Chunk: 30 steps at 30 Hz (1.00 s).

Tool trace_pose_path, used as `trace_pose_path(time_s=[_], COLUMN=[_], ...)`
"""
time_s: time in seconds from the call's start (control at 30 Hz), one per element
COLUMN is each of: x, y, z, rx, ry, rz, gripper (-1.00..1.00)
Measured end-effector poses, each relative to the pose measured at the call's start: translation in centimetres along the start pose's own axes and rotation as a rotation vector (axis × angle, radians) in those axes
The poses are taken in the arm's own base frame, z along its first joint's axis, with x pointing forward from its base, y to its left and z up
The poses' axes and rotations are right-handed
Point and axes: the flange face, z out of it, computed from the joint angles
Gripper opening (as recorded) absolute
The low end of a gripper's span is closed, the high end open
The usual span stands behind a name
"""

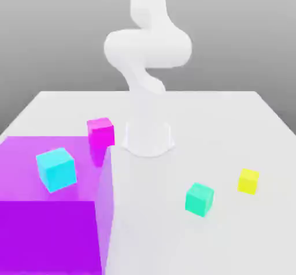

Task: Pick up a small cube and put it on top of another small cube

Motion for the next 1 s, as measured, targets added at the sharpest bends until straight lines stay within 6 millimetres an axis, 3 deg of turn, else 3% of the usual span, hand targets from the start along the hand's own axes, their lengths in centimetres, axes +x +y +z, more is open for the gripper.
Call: trace_pose_path(time_s=[0.1,0.23,0.37,0.47,0.57,0.63,1.0], x=[-4.1,-10.1,-16.9,-22.6,-29.0,-31.5,-34.2], y=[0.3,2.6,6.8,11.3,17.0,19.2,21.6], z=[7.3,15.6,22.3,26.1,29.0,30.2,33.7], rx=[-0.081,-0.198,-0.331,-0.449,-0.585,-0.636,-0.648], ry=[-0.07,-0.151,-0.222,-0.269,-0.309,-0.321,-0.325], rz=[0.068,0.164,0.269,0.356,0.454,0.492,0.509], gripper=[0.0,0.0,0.0,0.0,0.0,0.0,0.0])
